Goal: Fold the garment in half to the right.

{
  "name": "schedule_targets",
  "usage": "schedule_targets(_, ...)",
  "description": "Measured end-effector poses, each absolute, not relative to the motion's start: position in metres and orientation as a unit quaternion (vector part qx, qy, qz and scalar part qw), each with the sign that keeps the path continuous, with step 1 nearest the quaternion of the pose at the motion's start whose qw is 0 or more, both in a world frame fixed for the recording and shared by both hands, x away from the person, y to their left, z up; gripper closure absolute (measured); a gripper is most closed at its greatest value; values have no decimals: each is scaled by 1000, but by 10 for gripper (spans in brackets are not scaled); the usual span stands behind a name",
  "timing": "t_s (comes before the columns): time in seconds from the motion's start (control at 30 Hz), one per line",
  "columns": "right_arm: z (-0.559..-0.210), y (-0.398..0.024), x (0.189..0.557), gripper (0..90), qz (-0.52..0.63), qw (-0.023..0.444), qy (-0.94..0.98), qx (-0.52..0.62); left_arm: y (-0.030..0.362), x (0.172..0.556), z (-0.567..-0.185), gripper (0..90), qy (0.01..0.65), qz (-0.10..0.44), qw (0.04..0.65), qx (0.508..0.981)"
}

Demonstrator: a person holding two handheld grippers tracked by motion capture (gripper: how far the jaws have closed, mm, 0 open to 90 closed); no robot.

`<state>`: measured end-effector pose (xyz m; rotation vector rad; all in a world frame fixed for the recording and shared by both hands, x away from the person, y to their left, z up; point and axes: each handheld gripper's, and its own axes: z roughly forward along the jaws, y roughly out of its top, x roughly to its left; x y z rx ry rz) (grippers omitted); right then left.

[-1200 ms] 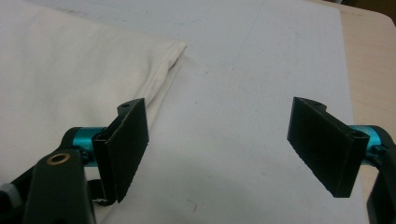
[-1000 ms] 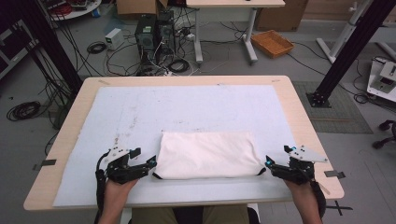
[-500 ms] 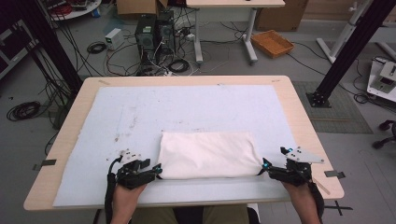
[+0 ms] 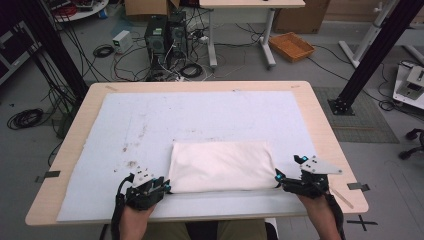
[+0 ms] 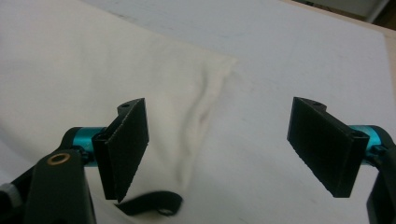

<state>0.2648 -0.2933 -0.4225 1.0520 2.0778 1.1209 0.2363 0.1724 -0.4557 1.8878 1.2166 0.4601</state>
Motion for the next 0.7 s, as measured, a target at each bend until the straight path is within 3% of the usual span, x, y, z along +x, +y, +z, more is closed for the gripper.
schedule_targets(0.17,-405,-248,293,204,425,247,803,336,174,238,-453,835,484,149,414,756)
schedule_targets(0.27,-398,-235,303,204,436,237,806,322,175,239,-453,841,488,140,417,754)
schedule_targets(0.3,-383,-202,328,204,459,207,808,306,178,241,-453,842,492,122,423,751)
schedule_targets(0.43,-370,-149,357,204,452,179,829,276,180,242,-453,841,486,117,426,754)
schedule_targets(0.7,-378,-57,402,302,380,125,882,250,184,243,-455,838,477,110,435,756)
